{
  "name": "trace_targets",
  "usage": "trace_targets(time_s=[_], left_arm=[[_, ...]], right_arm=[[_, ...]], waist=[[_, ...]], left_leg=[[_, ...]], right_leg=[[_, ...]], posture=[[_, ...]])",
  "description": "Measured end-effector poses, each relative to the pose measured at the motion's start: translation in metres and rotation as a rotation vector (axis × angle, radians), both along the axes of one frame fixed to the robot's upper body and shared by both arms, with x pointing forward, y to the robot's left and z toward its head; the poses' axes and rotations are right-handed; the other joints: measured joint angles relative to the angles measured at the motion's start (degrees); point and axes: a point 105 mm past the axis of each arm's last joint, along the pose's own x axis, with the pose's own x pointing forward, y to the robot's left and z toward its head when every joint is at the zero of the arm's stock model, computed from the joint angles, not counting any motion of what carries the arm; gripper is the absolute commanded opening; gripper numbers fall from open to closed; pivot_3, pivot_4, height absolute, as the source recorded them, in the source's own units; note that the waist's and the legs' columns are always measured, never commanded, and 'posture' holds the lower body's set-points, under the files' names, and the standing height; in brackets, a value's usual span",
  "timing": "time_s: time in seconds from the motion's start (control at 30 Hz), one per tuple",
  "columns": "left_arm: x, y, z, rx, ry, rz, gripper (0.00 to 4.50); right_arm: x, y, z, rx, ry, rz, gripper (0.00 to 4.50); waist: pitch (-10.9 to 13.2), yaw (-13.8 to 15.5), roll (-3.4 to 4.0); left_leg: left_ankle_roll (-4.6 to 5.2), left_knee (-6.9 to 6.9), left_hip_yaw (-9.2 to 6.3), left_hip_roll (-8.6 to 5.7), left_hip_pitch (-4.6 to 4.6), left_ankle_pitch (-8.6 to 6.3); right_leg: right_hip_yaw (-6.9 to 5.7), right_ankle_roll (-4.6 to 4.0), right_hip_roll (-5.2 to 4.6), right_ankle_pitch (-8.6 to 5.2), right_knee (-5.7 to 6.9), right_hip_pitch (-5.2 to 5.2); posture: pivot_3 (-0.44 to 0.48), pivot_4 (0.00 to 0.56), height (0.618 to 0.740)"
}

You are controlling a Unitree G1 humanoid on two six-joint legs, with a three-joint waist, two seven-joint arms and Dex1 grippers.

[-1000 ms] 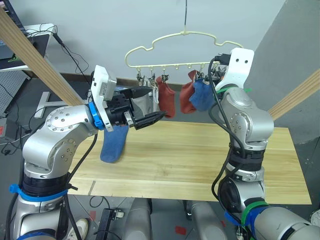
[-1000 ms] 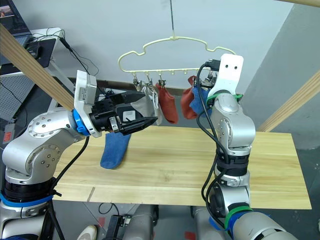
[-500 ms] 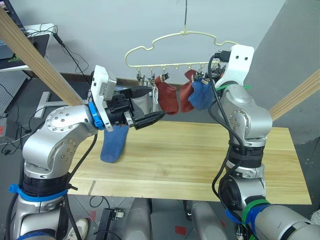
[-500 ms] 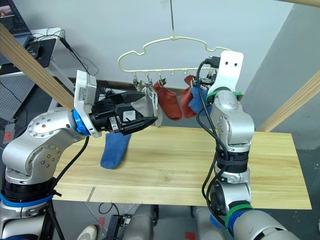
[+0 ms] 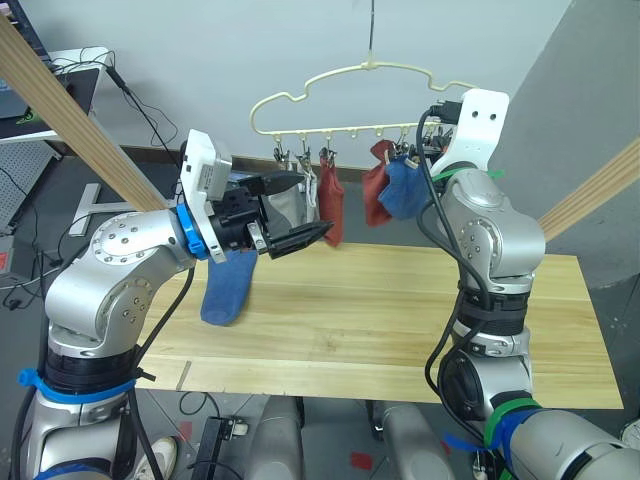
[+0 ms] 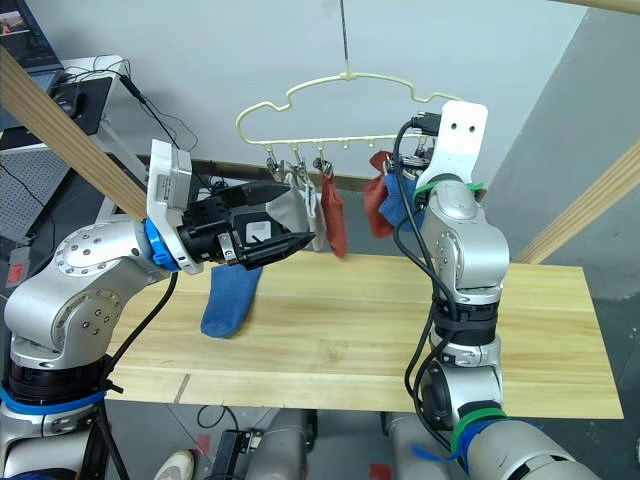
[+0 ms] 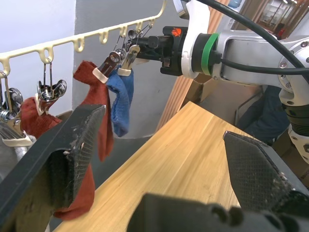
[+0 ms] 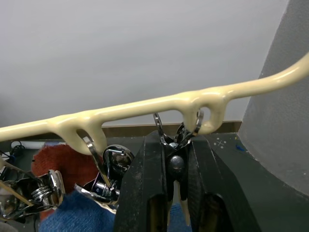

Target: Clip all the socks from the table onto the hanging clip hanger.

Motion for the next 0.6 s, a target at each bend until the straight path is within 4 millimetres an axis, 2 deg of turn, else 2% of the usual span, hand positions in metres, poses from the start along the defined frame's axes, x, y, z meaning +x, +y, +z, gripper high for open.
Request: trace_targets(time_s=[0.17,0.6], left_arm=[[0.0,0.0,0.0001,0.0,0.0,0.0,4.5],[0.0001,0.0001,0.0001,0.0,-0.001,0.001,4.5]], right_arm=[[0.0,-0.0002,-0.0002,0.0,0.001,-0.001,2.84],[0.0,-0.0007,-0.0008,0.002,0.002,-0.003,2.84]], waist=[[0.0,0.0,0.0],[0.0,-0.01,0.0]], left_leg=[[0.0,0.0,0.0,0.0,0.01,0.0],[0.0,0.01,0.0,0.0,0.03,0.0]], right_leg=[[0.0,0.0,0.0,0.0,0.02,0.0],[0.0,0.0,0.0,0.0,0.06,0.0]], posture=[[0.056,0.279,0.74],[0.053,0.277,0.74]])
